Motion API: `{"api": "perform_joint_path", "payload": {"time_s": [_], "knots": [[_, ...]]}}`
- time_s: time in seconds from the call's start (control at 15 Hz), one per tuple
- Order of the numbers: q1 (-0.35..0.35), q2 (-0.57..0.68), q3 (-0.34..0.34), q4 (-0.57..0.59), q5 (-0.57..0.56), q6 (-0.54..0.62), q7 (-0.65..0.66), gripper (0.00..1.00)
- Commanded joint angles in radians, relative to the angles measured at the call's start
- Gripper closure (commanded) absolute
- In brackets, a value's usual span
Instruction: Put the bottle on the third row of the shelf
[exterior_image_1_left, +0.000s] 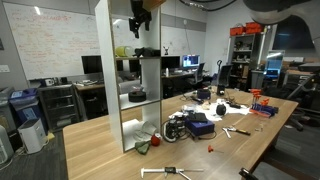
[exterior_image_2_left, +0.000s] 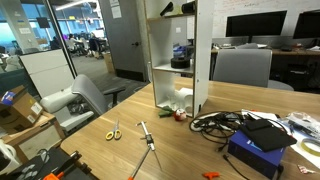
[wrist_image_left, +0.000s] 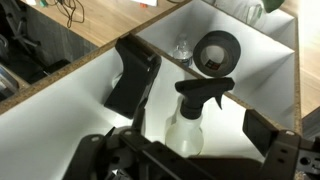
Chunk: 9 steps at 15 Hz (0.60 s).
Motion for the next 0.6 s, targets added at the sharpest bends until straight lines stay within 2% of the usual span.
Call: {"api": "perform_joint_path", "payload": {"time_s": [0.0,0.07,0.33,0.53], "knots": [[-0.03,-0.205,0.019,-0.233,0.09,-0.058,0.023,0.0],[-0.033,-0.242,0.013,-0.275,0.105,-0.065,0.032,0.0],[-0.037,-0.396,-0.015,-0.467,0.045,-0.031,0.085,0.0],[-0.055,-0.505,-0.035,-0.615,0.066,-0.012,0.091,0.0]]}}
